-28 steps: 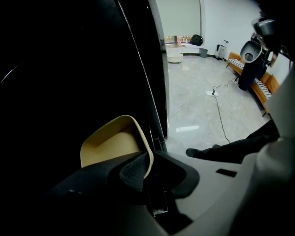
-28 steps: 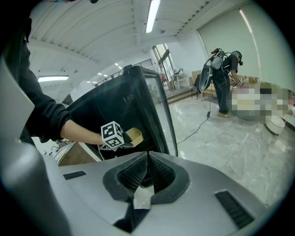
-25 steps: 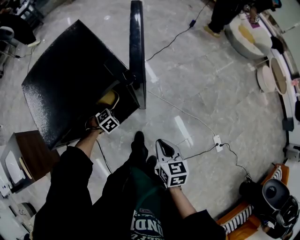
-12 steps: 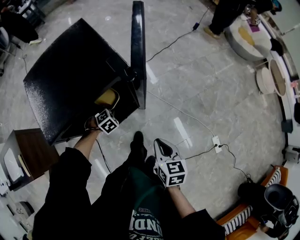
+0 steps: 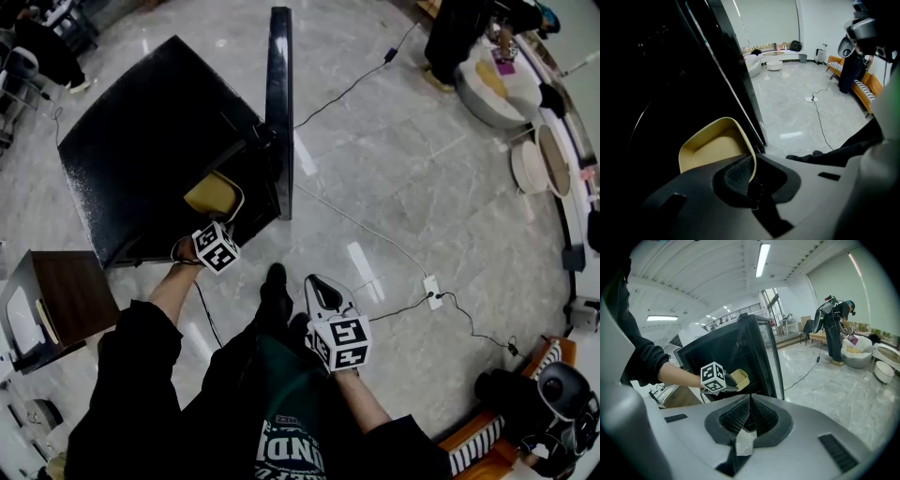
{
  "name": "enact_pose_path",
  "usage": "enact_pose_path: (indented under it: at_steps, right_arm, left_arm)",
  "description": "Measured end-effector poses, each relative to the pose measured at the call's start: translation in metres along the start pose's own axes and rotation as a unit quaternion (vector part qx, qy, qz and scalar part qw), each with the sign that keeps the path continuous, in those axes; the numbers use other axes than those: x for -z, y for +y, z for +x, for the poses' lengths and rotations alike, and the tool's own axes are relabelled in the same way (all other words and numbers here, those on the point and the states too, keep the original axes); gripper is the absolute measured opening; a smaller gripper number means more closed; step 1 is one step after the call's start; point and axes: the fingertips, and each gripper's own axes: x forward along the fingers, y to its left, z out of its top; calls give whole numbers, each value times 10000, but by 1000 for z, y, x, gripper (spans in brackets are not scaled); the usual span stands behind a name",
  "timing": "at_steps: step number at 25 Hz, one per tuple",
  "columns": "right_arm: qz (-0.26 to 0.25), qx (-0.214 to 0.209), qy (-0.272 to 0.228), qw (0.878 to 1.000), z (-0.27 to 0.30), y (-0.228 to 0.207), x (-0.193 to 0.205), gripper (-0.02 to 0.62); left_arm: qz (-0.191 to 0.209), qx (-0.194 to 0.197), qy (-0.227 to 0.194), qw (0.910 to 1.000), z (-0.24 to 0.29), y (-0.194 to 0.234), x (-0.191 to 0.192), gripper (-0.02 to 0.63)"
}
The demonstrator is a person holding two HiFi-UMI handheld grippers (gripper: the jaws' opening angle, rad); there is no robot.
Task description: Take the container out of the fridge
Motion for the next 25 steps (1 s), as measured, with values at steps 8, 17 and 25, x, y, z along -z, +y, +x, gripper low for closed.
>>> enact_pose_path:
  at_steps: [8,17,25]
  right_arm:
    - [-156,-129,-98,9997,-20,20,10,35]
    - [-364,-170,-241,9989,-50,32,17,35]
    - [-483,-222,-323,9981,-70,43,26,35]
  left_arm:
    - [138,-34,-200,9997,-35,-29,-7,32]
    - [335,-13,-521,9981,-84,-69,-23,31]
    - [498,254,-459,9974,-117,-108,-22,31]
